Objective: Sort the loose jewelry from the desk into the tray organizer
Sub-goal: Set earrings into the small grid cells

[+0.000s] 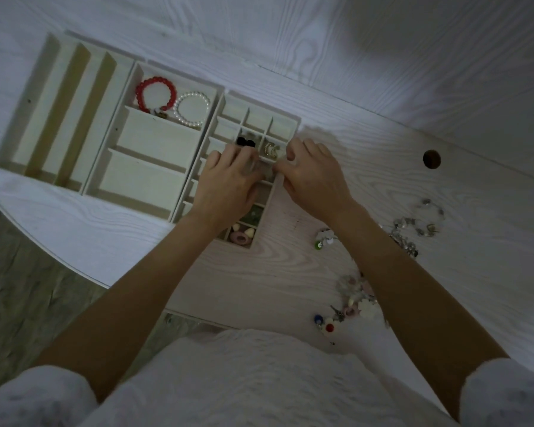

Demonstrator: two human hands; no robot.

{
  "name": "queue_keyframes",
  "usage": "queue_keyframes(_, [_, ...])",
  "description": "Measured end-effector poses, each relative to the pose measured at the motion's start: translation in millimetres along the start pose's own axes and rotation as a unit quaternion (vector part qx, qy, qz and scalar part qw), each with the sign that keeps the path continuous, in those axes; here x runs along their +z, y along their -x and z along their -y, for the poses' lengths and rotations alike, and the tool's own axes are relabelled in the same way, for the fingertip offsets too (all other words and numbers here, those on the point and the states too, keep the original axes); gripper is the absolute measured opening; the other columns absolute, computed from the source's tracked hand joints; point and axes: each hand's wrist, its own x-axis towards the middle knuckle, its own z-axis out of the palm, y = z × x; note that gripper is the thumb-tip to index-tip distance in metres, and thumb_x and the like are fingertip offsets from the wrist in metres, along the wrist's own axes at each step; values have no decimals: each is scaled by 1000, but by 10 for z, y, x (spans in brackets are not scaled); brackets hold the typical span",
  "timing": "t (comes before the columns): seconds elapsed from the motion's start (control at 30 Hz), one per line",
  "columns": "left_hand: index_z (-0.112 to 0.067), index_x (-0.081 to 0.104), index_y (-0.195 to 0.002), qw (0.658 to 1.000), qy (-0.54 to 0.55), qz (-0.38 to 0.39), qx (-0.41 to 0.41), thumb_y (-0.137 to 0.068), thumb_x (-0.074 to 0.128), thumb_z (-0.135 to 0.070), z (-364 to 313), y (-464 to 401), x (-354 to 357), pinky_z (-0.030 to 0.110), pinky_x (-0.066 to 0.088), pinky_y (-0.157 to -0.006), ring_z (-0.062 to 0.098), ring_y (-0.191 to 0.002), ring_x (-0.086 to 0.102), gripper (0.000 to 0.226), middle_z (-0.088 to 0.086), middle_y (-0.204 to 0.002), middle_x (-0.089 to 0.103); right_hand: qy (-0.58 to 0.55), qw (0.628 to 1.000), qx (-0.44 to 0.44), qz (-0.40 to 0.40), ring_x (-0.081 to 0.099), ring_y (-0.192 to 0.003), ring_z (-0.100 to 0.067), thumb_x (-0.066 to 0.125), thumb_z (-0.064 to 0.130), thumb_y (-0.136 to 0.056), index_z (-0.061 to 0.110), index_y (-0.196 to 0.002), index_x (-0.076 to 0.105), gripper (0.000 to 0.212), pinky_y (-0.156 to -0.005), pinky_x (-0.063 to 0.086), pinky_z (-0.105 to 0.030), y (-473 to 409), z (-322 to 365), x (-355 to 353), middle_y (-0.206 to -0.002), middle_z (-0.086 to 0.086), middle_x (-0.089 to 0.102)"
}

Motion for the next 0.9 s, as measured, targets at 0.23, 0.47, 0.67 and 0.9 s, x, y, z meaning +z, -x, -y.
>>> queue_keyframes(0.23, [-22, 66, -107, 1000, 15, -5, 8, -82, 46, -26, -32, -12, 59, 36, 30, -73, 28, -100, 42, 32, 9, -117, 57, -5, 1000, 2, 3, 47, -69, -25, 51, -2, -70, 10, -73, 62, 16, -63, 25, -29, 14, -2, -12, -79, -10, 54])
queue_keyframes(0.47, [-22, 69, -99, 999, -4, -21, 25, -82, 50, -25, 27, -28, 46, 36, 28, -71, 27, -97, 43, 25, 7, -114, 58, 2, 1000, -13, 6, 50, -70, -26, 44, 1, -76, 10, -73, 65, 23, -64, 26, -30, -11, -14, -21, -79, -9, 56])
queue_keyframes(0.67, [-23, 63, -111, 1000, -1, -28, 7, -82, 54, -24, -20, 29, 63, 36, 28, -71, 27, -99, 42, 30, 9, -113, 57, -37, 999, -24, 20, 49, -76, -26, 47, 4, -73, 15, -84, 68, 26, -66, 27, -30, 19, -16, -37, -89, -11, 57])
queue_keyframes(0.9, [-18, 69, -95, 999, 5, -39, -12, -83, 49, -25, -2, 12, 25, 34, 26, -72, 24, -96, 41, 24, 8, -113, 59, -42, 995, 61, 67, 50, -78, -26, 49, 5, -74, 14, -81, 70, 24, -67, 24, -28, 26, 83, -24, -92, -10, 57])
